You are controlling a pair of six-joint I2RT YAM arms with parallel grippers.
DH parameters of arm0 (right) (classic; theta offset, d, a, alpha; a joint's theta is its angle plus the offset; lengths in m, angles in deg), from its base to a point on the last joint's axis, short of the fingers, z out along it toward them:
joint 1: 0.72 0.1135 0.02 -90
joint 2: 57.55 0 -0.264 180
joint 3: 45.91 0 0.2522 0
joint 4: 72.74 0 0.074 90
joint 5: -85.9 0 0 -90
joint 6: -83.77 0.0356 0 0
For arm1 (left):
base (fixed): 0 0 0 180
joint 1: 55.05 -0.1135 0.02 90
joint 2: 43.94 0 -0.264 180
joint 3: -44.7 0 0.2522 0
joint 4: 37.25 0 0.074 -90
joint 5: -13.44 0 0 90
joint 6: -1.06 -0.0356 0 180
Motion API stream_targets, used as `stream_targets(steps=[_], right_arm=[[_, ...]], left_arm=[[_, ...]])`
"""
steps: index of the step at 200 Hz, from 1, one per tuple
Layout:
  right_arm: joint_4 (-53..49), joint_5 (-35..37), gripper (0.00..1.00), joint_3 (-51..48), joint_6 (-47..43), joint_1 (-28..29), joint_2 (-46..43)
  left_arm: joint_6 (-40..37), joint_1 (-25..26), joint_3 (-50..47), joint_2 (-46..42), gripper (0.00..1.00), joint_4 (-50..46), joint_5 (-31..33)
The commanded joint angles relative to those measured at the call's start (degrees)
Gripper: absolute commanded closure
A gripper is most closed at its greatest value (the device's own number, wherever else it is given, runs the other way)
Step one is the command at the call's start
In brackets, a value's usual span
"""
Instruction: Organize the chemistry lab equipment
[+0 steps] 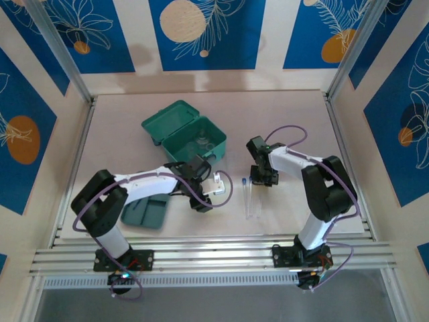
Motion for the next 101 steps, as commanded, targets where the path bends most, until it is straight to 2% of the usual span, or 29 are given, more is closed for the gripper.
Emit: stream_targets(steps=[1, 46, 101], right_arm=[[-1.79, 1.63, 0.81, 1.4, 0.54, 1.14, 2.59], [-3.29, 5.0, 0.82, 1.59, 1.43, 3.31, 0.33], [-7.82, 11.26, 0.82, 0.89, 4.22, 6.57, -11.55]], left_arm=[[1.17, 0.19, -1.0, -1.78, 0.48, 0.47, 1.03], [1.26, 0.19, -0.74, -3.2, 0.47, 0.24, 1.69], [2.1, 0.11, 0.92, -5.1, 0.44, -1.46, -0.25]])
